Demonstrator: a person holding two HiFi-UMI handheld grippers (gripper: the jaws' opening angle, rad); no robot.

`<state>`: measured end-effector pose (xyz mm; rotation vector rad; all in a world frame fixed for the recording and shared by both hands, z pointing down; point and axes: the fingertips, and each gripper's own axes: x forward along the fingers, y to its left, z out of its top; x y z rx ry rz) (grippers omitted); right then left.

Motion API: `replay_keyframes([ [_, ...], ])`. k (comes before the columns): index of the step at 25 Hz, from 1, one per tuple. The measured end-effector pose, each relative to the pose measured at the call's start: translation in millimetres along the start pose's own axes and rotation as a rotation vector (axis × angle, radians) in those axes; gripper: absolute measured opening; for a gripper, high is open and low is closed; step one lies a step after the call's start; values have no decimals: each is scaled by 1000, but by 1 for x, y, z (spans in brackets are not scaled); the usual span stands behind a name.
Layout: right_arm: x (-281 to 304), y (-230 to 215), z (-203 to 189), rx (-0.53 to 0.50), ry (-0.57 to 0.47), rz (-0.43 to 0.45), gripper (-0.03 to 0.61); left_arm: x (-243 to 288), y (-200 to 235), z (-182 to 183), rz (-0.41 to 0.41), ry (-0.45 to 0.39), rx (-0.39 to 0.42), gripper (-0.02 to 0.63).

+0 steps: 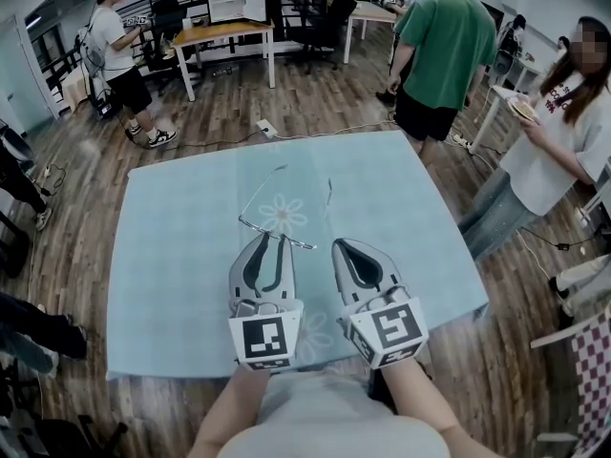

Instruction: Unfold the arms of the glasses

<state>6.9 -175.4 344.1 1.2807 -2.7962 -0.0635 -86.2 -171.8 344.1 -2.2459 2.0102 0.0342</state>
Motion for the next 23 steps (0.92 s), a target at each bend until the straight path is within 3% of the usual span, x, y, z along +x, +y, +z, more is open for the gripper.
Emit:
replay_keyframes([
  [23,2,-5,1,-2,3,-19,6,1,-1,5,16,-16,-16,95],
])
